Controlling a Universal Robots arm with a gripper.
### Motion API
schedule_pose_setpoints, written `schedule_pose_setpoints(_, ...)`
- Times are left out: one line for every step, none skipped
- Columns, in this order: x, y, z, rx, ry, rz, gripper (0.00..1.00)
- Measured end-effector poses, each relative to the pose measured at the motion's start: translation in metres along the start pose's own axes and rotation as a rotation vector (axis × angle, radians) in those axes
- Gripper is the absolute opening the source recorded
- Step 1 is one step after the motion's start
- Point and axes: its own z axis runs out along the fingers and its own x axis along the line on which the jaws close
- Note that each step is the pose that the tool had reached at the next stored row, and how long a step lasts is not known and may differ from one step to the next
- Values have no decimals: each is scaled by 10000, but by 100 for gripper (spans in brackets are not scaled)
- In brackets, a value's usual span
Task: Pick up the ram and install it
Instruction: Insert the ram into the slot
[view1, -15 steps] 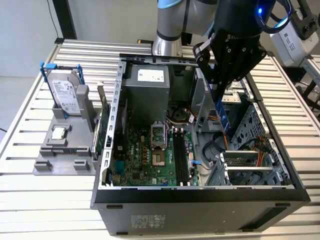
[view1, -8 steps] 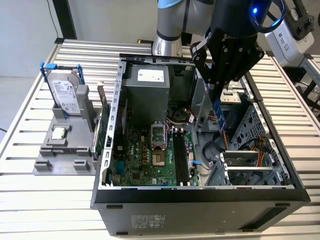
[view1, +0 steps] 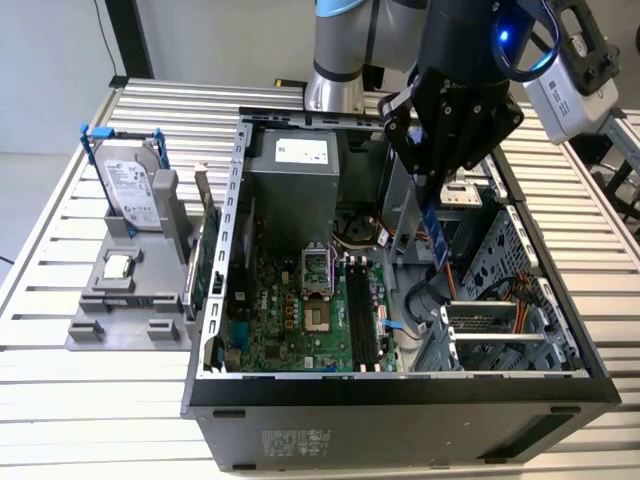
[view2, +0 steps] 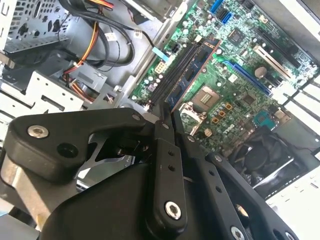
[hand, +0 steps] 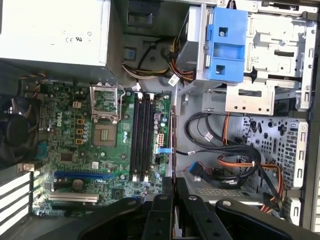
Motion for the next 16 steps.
schedule_pose_setpoints(1, 0, 11, 0, 0, 5, 0)
schedule_pose_setpoints(2, 0, 26, 1, -1, 12, 0)
schedule_pose_setpoints(3, 2, 39, 12, -1, 23, 0)
schedule_pose_setpoints(3, 3, 47, 17, 13, 64, 0)
schedule_pose_setpoints(4, 4, 53, 17, 67, 116, 0)
schedule_pose_setpoints(4, 5, 55, 18, 153, 162, 0)
schedule_pose_setpoints(5, 5, 59, 15, 254, 201, 0)
schedule_pose_setpoints(4, 5, 62, 11, 331, 222, 0)
schedule_pose_setpoints(5, 4, 64, -20, 344, 238, 0)
schedule_pose_setpoints(6, 4, 71, -68, 342, 253, 0)
schedule_pose_setpoints(6, 4, 80, -109, 340, 274, 0)
schedule_pose_setpoints(6, 4, 88, -149, 337, 303, 0)
schedule_pose_setpoints(7, 3, 95, -201, 334, 344, 0)
schedule_pose_setpoints(8, 4, 106, -251, 330, 404, 0)
schedule_pose_setpoints(8, 4, 119, -260, 325, 497, 0)
schedule_pose_setpoints(9, 3, 129, -249, 320, 655, 0)
